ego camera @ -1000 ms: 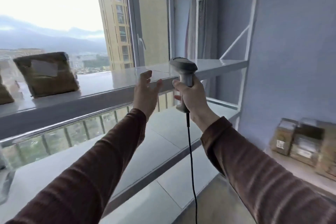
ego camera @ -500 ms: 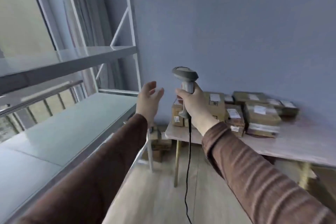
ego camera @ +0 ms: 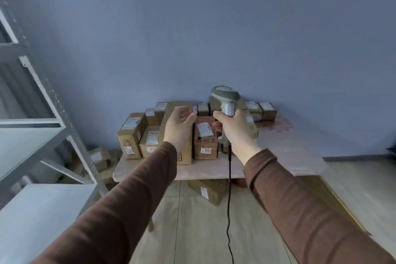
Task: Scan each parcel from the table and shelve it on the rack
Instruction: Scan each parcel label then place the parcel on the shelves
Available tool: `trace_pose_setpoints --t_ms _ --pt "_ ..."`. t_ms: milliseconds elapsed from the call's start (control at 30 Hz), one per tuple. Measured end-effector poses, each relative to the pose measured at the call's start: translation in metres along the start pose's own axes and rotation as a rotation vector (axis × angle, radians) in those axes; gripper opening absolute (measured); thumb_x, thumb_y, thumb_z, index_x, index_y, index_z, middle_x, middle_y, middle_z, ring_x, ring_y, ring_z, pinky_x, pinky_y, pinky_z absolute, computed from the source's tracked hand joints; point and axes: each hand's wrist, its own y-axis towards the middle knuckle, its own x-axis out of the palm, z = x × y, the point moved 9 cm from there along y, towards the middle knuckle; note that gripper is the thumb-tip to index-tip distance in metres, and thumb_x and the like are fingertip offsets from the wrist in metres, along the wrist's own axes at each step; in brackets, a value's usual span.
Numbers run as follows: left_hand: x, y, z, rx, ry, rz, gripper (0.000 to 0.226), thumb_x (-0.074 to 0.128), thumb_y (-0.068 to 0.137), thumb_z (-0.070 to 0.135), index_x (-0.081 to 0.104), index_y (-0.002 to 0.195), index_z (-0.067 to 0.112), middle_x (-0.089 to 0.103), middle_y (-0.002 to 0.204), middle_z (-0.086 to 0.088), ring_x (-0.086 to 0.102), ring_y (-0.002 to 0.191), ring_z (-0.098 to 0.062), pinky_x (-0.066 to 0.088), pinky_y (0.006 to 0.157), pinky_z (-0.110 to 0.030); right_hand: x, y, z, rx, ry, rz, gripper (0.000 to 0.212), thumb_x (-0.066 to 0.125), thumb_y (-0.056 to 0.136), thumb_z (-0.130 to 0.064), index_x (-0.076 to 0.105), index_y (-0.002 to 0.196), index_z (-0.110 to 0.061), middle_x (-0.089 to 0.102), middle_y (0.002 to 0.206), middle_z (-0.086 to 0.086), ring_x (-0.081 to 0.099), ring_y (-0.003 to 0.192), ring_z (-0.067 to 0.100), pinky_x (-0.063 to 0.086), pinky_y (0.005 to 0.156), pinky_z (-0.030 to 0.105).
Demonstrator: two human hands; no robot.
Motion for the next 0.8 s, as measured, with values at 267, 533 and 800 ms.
trace_pose_setpoints --t_ms 267,533,800 --pt "0.104 0.095 -0.059 -0.054 0.017 -0.154 0.036 0.061 0.103 0.021 0.058 0.137 0.011 0.067 0.122 0.000 0.065 0.105 -0.008 0.049 0.079 -0.010 -0.074 0.104 0.050 0.016 -0.059 0.192 0.027 0.069 0.094 -0.015 0.058 0.119 -0.014 0.072 0.100 0.006 0.069 0.062 0.008 0.058 0.062 0.028" --pt "0.180 0.169 -0.117 -0.153 0.068 -0.265 0.042 0.058 0.105 0.025 0.053 0.144 0.011 0.061 0.128 0.002 0.061 0.117 -0.020 0.051 0.100 -0.035 -0.119 0.183 0.084 0.053 -0.081 0.285 0.016 0.067 0.094 -0.012 0.058 0.107 -0.018 0.069 0.092 0.004 0.064 0.056 0.010 0.056 0.055 0.027" --pt "0.232 0.220 -0.193 -0.299 0.151 -0.228 0.047 0.058 0.105 0.028 0.050 0.148 0.010 0.061 0.142 -0.007 0.058 0.115 -0.016 0.042 0.093 -0.027 -0.148 0.265 0.162 0.158 -0.120 0.254 0.018 0.073 0.093 -0.018 0.059 0.102 -0.012 0.058 0.072 0.000 0.051 0.050 0.011 0.047 0.047 0.022"
